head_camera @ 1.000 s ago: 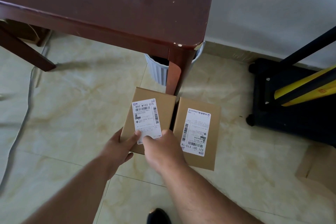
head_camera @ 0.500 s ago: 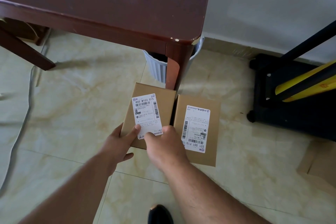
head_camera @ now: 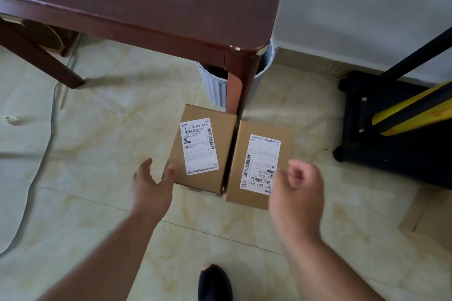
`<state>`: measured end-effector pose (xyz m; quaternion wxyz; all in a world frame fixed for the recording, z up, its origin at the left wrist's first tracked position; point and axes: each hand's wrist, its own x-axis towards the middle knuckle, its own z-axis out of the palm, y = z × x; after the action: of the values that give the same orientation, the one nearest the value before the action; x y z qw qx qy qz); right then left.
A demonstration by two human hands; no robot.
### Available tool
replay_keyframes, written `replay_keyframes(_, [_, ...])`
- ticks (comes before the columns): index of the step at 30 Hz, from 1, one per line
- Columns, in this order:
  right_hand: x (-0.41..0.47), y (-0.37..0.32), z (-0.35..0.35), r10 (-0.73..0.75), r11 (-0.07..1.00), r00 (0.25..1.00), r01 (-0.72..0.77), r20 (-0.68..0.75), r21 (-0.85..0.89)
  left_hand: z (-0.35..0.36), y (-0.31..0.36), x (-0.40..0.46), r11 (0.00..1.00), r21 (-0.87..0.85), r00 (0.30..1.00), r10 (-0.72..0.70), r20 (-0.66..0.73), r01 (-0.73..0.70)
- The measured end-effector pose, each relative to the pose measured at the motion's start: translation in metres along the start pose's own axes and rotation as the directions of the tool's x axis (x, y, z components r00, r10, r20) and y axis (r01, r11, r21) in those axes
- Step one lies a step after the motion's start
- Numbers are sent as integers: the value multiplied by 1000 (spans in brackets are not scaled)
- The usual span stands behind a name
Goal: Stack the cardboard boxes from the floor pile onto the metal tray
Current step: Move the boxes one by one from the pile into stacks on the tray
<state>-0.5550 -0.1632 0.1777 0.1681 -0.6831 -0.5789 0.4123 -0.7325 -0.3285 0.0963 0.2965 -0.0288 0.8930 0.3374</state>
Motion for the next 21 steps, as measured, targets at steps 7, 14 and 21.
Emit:
replay_keyframes(7, [23, 19, -13, 571, 812, 763, -578, 305, -74, 15, 5, -17, 923, 326, 979, 197, 53, -204])
replay_keyframes(14, [32, 27, -6, 425, 904, 834, -412, 351, -116, 17, 2, -19, 941, 289, 984, 173, 36, -176])
replay_keyframes(21, [36, 38, -10, 367, 929, 840, -351, 400, -115, 14, 6, -22, 937, 306, 986, 165, 39, -169])
